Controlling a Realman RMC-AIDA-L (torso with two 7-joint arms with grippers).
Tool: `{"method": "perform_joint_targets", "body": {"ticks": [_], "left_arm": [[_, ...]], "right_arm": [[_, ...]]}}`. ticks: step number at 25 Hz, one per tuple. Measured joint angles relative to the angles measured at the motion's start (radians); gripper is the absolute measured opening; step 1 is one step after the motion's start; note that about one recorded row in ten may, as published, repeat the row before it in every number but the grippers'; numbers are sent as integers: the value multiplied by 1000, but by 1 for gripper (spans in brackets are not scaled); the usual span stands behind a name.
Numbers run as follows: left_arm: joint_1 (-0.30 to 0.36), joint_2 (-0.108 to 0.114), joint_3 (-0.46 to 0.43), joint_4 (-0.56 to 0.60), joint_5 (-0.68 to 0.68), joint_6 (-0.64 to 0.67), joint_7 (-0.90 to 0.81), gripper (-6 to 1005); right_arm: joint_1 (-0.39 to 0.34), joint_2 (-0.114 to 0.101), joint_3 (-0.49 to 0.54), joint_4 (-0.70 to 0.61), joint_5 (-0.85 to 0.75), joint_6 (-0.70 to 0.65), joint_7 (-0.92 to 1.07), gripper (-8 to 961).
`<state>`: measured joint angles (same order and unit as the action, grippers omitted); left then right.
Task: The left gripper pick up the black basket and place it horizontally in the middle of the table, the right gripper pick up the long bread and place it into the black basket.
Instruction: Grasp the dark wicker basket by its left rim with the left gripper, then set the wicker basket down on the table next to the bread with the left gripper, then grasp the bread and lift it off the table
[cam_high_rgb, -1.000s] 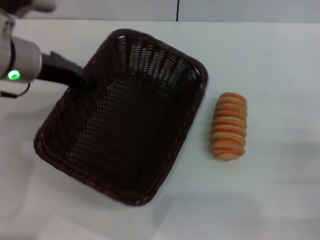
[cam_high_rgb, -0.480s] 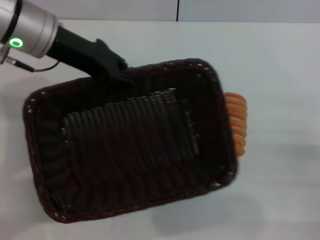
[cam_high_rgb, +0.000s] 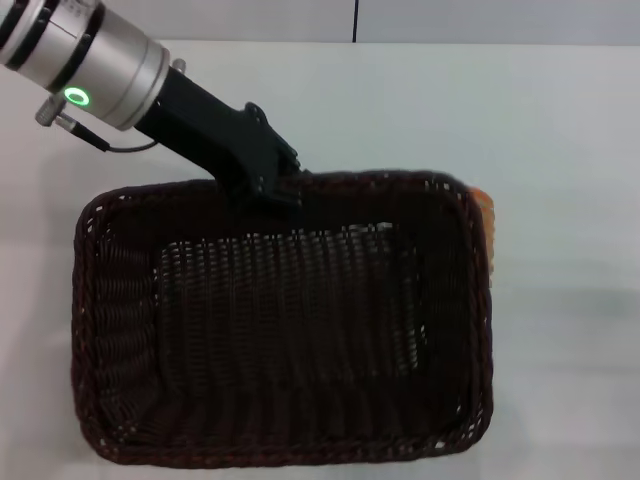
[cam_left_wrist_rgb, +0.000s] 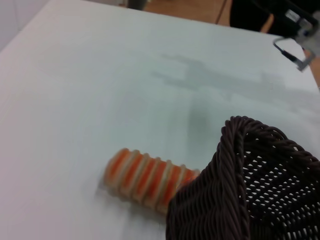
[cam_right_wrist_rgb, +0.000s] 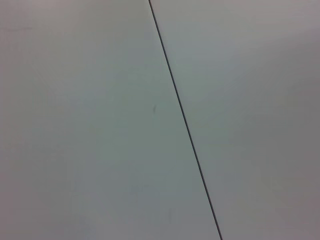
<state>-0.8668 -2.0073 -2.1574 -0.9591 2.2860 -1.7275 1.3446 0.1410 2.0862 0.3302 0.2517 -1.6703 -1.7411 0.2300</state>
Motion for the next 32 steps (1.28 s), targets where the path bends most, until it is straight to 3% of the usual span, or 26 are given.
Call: {"method": "perform_joint_targets", "body": {"ticks": [6,10,18,23,27,32], "left_arm": [[-14,0,24,40,5,26,15,217],[-12,-17,31,24,16,57,15,208],[-28,-35,60,-29,19,87,17,477],[19,-54,59,-225,15,189,13,590],[139,-62,99,-435,-78,448,4,680],[450,-58,378,-657,-246,1130,80,707]], "right_arm": [[0,-1,-8,0,0,0,0,834],[-2,-2,-12,0,0,-1,0,834],[-4,-3,-13,0,0,-6,0,834],[0,-3,-14,-1,0,-5,0,834],[1,-3,-16,-1,0,-1,0,834],[-2,-3,-17,-2,0,1,0,834]]}}
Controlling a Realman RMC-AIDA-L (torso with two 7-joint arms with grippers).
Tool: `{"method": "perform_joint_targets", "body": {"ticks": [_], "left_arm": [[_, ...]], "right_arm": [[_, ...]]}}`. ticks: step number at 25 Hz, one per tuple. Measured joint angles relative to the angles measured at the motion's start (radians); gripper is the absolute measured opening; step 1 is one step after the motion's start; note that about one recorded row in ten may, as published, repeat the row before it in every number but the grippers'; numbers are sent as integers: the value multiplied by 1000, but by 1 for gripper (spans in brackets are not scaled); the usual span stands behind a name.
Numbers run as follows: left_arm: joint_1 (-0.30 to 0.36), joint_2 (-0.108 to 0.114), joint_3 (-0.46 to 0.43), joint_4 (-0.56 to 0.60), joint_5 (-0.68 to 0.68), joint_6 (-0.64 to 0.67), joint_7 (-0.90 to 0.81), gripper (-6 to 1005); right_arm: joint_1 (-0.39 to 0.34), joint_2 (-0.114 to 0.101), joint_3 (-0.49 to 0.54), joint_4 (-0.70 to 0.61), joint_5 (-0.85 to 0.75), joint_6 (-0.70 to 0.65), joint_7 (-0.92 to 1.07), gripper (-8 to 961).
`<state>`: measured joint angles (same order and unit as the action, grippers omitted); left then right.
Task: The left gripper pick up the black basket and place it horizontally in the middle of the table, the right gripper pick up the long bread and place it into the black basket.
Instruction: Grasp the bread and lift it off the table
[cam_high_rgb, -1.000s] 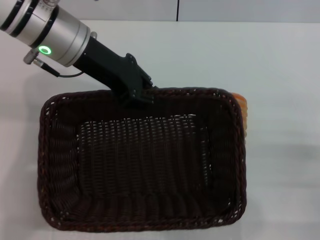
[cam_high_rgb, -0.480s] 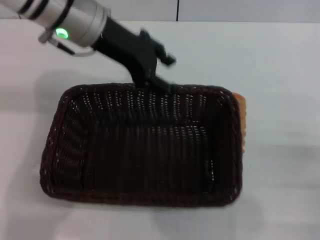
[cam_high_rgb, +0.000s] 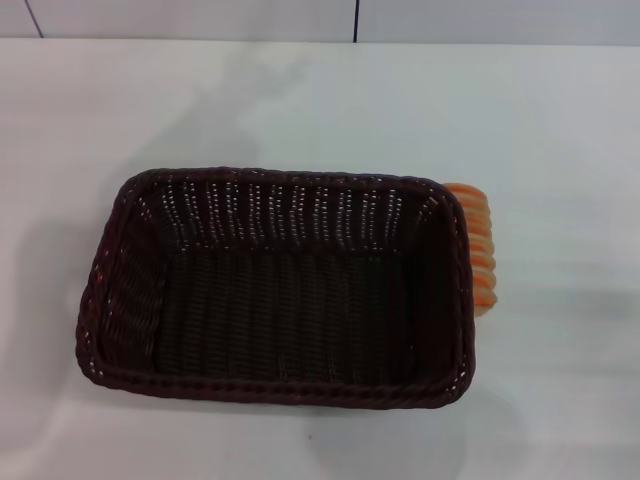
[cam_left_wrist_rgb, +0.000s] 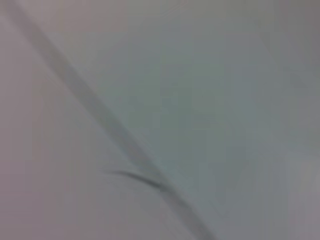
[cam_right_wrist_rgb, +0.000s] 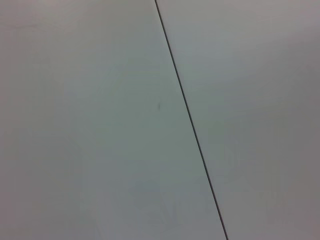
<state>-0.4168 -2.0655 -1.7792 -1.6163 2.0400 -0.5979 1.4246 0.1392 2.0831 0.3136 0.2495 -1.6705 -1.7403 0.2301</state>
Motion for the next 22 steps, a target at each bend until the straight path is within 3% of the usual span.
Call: {"method": "perform_joint_targets", "body": {"ticks": [2,3,5,8,11,13,17,20,22], "left_arm": [[108,2,171,-14,-14,329,64,706],[133,3,224,-1,-4,432,74,706],[172,5,376,102,86,790,52,705],[194,1,446,321,263,1252,-132,704],[213,4,437,547,411,1555,-503,703],[208,7,383,720,482,1658,-829,702],[146,7,252,1063,543,1734,-1375,700],[112,4,227,1235,548,1765,-1555,699],[113,1,227,1275,549,1775,-1580,698]], "right_arm": [[0,0,-5,-2,0,6,0,834],[1,0,-9,-4,0,12,0,834],[5,-1,-21,-8,0,31,0,834],[18,-2,-41,-13,0,71,0,834],[37,-3,-72,-33,0,120,0,834],[50,-3,-112,-42,0,136,0,834],[74,-2,-212,-42,0,154,0,833],[100,-2,-281,-34,0,200,0,832],[123,0,-319,-25,0,248,0,832]]}}
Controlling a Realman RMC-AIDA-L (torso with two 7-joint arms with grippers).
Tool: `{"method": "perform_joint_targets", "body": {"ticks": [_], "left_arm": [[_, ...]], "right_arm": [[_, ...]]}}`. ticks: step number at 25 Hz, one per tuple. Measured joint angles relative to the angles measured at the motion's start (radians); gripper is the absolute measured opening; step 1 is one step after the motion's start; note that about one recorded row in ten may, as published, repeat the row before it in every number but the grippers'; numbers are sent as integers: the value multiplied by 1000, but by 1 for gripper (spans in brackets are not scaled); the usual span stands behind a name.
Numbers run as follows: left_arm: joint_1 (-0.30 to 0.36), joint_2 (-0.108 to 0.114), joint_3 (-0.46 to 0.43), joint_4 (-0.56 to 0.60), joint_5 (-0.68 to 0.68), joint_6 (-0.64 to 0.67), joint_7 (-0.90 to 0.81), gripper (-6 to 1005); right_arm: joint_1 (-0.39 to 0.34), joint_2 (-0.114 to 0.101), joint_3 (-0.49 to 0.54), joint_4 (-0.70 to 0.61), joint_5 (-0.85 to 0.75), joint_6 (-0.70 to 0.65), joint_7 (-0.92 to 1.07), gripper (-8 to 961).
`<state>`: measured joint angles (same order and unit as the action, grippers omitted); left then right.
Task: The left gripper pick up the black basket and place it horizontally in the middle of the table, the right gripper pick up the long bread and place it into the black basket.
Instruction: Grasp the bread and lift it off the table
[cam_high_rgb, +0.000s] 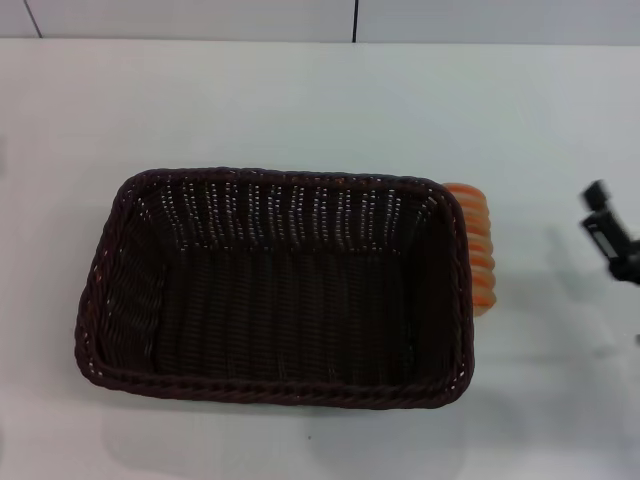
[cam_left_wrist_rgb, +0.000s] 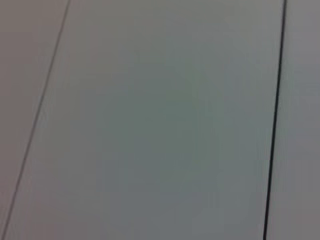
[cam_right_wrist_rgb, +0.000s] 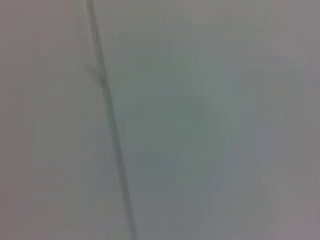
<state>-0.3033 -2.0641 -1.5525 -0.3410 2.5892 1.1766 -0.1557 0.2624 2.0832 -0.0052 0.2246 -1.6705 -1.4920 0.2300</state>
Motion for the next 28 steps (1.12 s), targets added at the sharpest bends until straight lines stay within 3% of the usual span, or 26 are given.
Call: {"method": "perform_joint_targets", "body": {"ticks": [11,28], "left_arm": [[18,-2,25,28,7,19,29,697],[1,1,54,44,9,24,69,697]], "right_arm": [[143,0,-149,37,0,216,5,830],[225,1,-137,69,0,416,9,826]]}}
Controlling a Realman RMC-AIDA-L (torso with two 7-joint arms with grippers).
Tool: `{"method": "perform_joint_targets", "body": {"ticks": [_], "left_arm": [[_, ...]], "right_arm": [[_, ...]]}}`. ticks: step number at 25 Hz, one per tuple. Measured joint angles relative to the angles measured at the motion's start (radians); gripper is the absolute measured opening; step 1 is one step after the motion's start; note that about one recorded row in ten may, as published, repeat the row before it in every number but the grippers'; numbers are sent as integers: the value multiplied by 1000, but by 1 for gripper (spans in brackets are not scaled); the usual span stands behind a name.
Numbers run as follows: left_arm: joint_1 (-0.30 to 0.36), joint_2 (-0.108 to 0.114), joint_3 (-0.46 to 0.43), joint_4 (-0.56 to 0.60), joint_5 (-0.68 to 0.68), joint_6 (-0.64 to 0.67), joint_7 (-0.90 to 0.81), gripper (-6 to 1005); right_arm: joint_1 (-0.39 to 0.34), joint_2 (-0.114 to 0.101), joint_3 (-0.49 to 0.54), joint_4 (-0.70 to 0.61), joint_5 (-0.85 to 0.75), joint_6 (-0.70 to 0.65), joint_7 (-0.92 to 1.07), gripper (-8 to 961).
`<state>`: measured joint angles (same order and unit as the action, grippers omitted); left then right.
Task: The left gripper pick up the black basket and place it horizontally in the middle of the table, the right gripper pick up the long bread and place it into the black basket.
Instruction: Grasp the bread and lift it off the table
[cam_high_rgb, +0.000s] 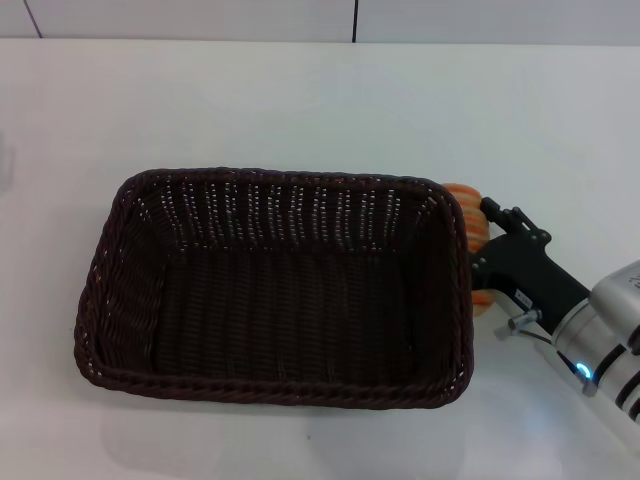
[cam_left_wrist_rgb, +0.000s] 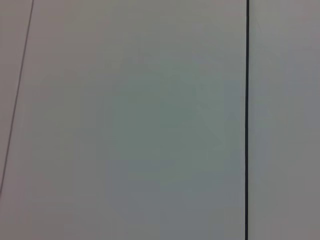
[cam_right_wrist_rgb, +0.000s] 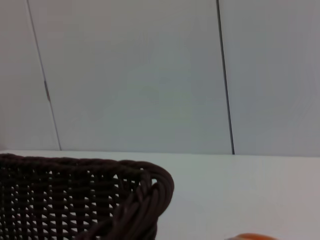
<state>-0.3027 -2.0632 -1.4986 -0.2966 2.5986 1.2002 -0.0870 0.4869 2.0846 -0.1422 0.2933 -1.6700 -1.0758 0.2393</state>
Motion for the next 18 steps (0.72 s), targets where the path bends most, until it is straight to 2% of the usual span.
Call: {"method": "perform_joint_targets", "body": {"ticks": [5,8,18], "left_arm": [[1,1,0,2,0,0,1,697],[0,2,0,9,0,0,1,697],[1,2,0,11,0,0,2,697]], "right_arm": [[3,-2,13,7,2,26,4,783],[-8,-2,12,8,2,-2,-3,750],[-138,-5,95,0,6,-329,-9,637]]}}
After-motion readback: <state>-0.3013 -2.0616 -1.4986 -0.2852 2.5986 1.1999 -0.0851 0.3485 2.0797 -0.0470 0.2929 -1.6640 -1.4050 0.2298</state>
